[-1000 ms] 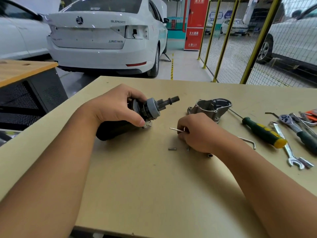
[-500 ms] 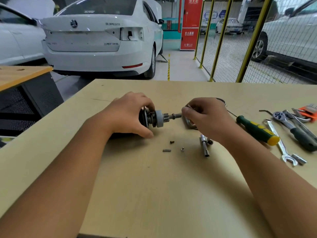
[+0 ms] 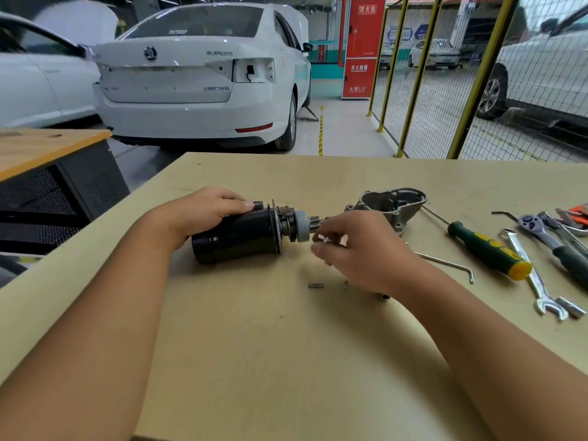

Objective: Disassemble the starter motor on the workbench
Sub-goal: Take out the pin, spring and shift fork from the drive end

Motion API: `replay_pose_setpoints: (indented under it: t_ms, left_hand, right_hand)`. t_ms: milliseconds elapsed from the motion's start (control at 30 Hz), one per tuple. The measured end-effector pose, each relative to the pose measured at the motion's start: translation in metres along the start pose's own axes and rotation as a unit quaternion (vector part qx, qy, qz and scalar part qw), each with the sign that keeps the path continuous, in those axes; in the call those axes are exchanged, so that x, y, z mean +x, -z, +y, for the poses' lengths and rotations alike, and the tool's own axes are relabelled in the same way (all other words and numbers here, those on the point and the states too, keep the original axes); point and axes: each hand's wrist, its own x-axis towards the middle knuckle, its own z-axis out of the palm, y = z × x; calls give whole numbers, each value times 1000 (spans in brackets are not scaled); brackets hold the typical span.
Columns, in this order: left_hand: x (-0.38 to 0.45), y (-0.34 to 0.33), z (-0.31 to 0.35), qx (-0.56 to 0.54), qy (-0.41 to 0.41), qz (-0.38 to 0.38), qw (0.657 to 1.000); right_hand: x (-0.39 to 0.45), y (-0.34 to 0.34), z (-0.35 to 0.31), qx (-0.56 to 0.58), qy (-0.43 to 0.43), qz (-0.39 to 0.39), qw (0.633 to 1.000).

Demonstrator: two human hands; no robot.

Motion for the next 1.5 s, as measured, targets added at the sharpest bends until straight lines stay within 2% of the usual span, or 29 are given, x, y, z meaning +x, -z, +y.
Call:
replay_pose_setpoints:
  t_ms: [100, 200, 367, 467, 600, 833, 1133, 1400, 1500]
  left_hand:
    - [-3, 4, 0, -56, 29, -19, 998]
    - [-5, 6, 1, -66, 44, -22, 997]
    - [-6, 1, 1, -69, -9, 15, 997]
    - [-4, 0, 3, -50, -24, 27, 998]
    - [-1, -2, 3, -17, -31, -2, 999]
    - [2, -15, 11, -16, 11, -29, 999]
    - [1, -16, 8, -77, 19, 1, 997]
    - [12, -13, -5, -95, 17, 95, 991]
    - [16, -15, -6, -114, -10, 136, 984]
  right_hand:
    - [1, 5, 3, 38, -48, 52, 997]
    - [0, 6, 5, 56, -79, 80, 992]
    - [2, 5, 5, 44, -88, 99, 990]
    - [2, 6, 5, 39, -80, 76, 993]
    - [0, 5, 5, 1, -53, 25, 998]
    - [0, 0, 4, -22, -39, -40, 998]
    - [0, -1, -5, -60, -51, -37, 996]
    - [0, 0, -5, -36, -67, -16, 997]
    - [-1, 1, -5, -7, -71, -16, 997]
